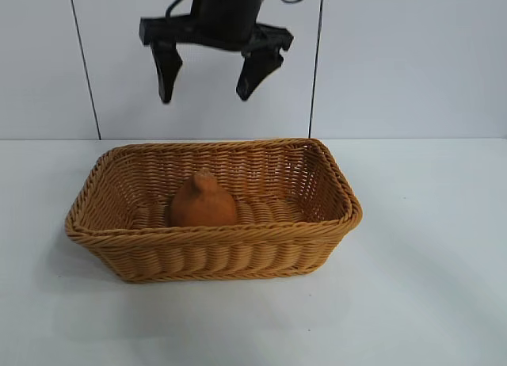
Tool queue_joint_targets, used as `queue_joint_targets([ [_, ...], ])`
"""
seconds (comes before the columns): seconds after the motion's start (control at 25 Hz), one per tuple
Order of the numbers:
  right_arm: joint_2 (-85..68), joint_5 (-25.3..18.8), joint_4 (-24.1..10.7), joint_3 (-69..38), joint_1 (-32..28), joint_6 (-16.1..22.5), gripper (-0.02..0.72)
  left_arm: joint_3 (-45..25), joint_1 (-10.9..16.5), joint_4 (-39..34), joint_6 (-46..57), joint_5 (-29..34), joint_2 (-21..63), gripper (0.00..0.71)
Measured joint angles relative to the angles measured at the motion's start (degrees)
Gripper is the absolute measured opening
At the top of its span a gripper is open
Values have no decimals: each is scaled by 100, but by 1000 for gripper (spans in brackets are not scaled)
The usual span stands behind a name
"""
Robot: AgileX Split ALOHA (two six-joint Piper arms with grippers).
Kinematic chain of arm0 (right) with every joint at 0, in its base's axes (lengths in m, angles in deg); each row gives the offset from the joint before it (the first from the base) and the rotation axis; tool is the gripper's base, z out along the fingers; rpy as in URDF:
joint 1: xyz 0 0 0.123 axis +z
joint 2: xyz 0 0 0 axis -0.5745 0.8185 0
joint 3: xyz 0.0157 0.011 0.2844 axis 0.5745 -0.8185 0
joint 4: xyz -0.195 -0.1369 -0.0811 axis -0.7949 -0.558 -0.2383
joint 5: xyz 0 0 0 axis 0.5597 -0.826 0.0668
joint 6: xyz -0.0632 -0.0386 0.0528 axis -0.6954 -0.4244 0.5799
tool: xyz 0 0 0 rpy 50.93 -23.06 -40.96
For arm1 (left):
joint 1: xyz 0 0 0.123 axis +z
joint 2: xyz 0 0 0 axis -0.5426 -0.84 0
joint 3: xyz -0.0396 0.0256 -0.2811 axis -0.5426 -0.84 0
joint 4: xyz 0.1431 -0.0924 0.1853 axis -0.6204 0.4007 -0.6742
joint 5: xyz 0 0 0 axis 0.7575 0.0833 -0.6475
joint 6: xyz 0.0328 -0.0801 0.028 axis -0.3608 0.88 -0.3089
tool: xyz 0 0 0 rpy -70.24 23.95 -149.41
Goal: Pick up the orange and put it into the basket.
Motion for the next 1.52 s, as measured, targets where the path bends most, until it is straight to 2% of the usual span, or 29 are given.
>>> queue_joint_targets([
  [0.32, -65, -42, -410, 69, -533, 25, 694, 0, 0, 0, 0, 0, 0, 615],
  [0.56, -65, -42, -602, 69, -1553, -13, 694, 0, 0, 0, 0, 0, 0, 615],
  [0.72, -65, -42, -576, 69, -2385, -17, 694, 0, 0, 0, 0, 0, 0, 615],
  [0.92, -65, -42, -200, 69, -3065, -17, 694, 0, 0, 0, 0, 0, 0, 615],
  [1.24, -146, -42, -78, -244, -3159, -183, 694, 0, 0, 0, 0, 0, 0, 615],
  [1.36, -468, -33, -78, -992, -3159, -305, 694, 0, 0, 0, 0, 0, 0, 615],
  [1.52, -1310, -27, -122, -2544, -3159, -451, 694, 0, 0, 0, 0, 0, 0, 615],
])
